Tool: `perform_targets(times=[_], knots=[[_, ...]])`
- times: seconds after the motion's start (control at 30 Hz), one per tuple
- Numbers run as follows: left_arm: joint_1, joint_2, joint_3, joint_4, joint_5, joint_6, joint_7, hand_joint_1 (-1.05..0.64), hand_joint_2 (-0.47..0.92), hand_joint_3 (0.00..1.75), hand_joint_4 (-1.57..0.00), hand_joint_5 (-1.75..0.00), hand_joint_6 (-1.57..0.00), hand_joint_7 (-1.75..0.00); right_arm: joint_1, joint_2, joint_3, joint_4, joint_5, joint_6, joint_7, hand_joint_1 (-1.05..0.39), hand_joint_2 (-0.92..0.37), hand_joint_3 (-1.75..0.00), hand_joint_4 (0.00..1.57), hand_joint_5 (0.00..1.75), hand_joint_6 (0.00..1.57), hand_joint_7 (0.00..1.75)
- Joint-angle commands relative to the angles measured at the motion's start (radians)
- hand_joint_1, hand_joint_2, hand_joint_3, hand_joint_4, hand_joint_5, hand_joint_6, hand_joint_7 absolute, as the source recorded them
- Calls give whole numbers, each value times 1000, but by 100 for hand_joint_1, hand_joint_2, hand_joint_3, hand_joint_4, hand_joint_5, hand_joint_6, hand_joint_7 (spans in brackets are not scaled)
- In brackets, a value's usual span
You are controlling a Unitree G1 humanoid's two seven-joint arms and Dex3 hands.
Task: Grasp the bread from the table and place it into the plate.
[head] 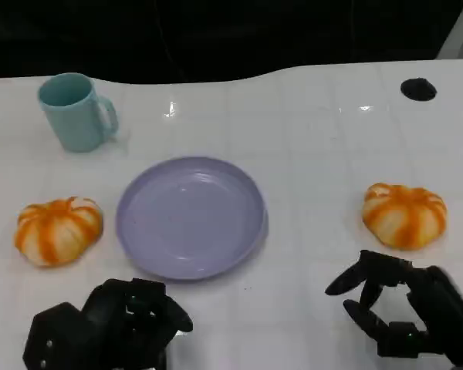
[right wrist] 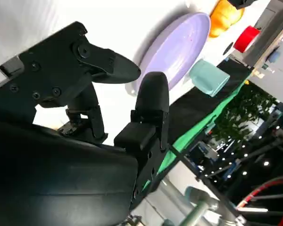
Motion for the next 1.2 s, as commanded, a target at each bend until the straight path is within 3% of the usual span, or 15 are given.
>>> perform_targets(times=[0.03, 0.23, 0.43, 0.73, 0.9, 1.2], knots=[[-8, 8, 5, 15, 2, -13, 3, -105, 51, 73, -157, -114, -143, -68, -7, -46, -33, -67, -62, 39, -34, -33, -72, -55, 60, 112, 73, 58], [-10, 5, 6, 15, -1, -7, 3, -105, 52, 71, -157, -113, -143, -68, 1, -91, -52, -179, -161, 153, -51, -38, -91, -14, 49, 79, 65, 19], [-10, 2, 5, 11, 0, -3, 5, -105, 52, 71, -157, -113, -144, -67, 3, -144, -56, -270, -294, 258, -101, -40, -92, -5, 37, 58, 53, 5], [-8, 1, 7, 7, -3, 0, 2, -105, 51, 72, -157, -114, -145, -66, 4, -205, -41, -397, -420, 458, -73, -42, -90, -3, 20, 39, 40, 0], [-9, 0, 9, 10, -7, 0, 0, -105, 50, 73, -157, -114, -145, -66, -8, -211, -15, -451, -468, 588, 7, -47, -90, -1, 8, 35, 30, 0], [-3, 1, 5, -1, 2, 2, 6, -105, 51, 73, -157, -114, -145, -65, -86, -215, 54, -385, -532, 700, 35, -45, -84, 0, 1, 38, 29, 0]])
